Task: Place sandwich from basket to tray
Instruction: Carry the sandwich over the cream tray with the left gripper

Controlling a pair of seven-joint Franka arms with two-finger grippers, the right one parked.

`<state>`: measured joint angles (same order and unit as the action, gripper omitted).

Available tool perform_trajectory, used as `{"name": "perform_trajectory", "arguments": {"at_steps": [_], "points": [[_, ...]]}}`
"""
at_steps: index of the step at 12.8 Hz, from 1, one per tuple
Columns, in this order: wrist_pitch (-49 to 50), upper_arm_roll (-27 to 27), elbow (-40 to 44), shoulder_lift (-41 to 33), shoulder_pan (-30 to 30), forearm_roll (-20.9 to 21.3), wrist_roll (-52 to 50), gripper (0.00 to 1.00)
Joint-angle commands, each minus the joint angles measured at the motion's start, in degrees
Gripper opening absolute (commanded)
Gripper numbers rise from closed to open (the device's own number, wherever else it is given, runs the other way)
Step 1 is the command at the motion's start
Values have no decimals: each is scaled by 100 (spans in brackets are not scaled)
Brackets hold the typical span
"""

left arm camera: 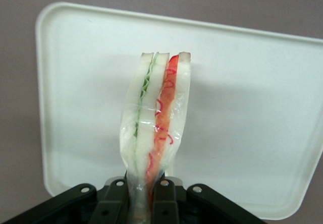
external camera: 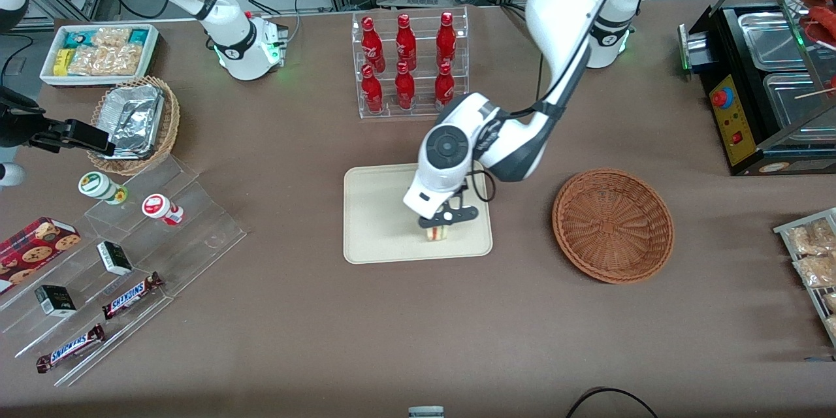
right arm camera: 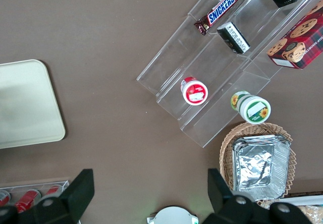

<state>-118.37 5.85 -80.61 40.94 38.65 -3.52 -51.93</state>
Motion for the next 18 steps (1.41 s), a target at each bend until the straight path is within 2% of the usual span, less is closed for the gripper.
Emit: {"name": "perform_trajectory", "arguments": {"at_steps": [1,5,18], "points": [[24,-93,633,440,196,193,-422,0],[33,-111,801,634,468,246,-616,0],[16,-102,853,836,477,449,-1126,0]]}}
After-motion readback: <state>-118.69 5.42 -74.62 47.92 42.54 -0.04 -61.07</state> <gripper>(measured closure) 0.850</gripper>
